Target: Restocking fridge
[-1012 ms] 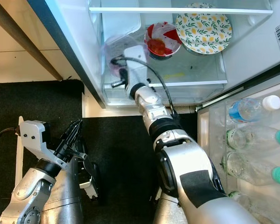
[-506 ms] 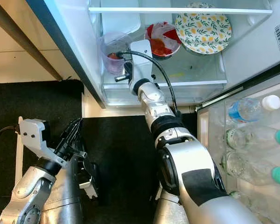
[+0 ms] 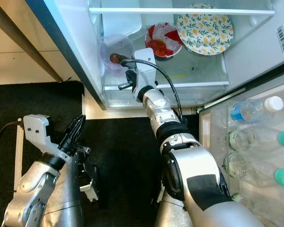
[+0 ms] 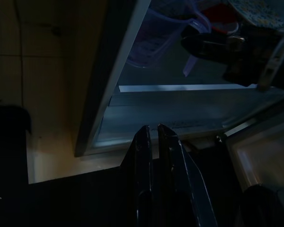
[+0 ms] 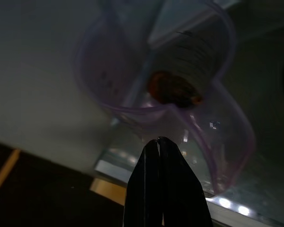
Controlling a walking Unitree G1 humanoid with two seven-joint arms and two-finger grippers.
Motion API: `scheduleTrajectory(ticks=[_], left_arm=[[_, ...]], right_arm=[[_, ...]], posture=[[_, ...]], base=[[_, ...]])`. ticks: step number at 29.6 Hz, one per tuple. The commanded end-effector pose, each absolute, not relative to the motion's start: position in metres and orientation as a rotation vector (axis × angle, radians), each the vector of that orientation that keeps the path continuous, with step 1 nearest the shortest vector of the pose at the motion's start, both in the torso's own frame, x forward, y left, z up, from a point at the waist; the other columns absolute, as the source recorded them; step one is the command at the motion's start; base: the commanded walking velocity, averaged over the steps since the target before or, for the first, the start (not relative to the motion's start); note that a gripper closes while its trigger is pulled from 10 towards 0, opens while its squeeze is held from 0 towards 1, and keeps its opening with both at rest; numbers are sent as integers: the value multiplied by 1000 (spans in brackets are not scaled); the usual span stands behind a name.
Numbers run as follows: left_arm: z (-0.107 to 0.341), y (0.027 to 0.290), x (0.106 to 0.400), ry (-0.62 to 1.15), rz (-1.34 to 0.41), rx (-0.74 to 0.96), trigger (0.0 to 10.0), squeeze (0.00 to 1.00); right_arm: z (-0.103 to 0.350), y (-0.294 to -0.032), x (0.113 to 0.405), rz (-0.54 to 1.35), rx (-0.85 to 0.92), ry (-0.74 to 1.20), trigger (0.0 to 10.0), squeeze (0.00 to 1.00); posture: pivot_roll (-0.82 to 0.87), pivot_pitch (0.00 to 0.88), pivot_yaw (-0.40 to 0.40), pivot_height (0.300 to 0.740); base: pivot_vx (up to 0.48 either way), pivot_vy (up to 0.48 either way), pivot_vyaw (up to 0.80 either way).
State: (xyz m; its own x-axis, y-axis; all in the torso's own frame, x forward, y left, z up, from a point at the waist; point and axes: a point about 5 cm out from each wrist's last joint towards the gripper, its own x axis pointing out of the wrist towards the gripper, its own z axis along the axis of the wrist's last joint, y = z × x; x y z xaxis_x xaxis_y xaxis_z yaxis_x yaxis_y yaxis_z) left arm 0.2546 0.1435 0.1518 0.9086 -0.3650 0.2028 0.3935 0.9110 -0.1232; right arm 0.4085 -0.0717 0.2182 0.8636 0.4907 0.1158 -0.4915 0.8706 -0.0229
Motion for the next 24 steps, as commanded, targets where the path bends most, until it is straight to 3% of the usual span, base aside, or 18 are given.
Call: scheduleTrajectory(ticks=[1, 8, 14, 24], left_arm=[[139, 146, 250, -132, -378, -164, 10000, 0], [134, 148, 259, -133, -373, -163, 10000, 0], [120, 163, 268, -95, -356, -111, 10000, 0], [97, 185, 282, -27, -316, -52, 10000, 0]], right_arm=[[204, -73, 405, 532, 40, -90, 10000, 0], [193, -80, 396, 668, 162, -116, 10000, 0], [161, -112, 387, 568, 257, -85, 10000, 0], [123, -132, 367, 542, 361, -27, 10000, 0]], posture=[[174, 533, -60, 365], [151, 488, -61, 365], [147, 419, -38, 365], [112, 327, -36, 375]], base=[[0, 0, 0], [0, 0, 0], [0, 0, 0], [0, 0, 0]])
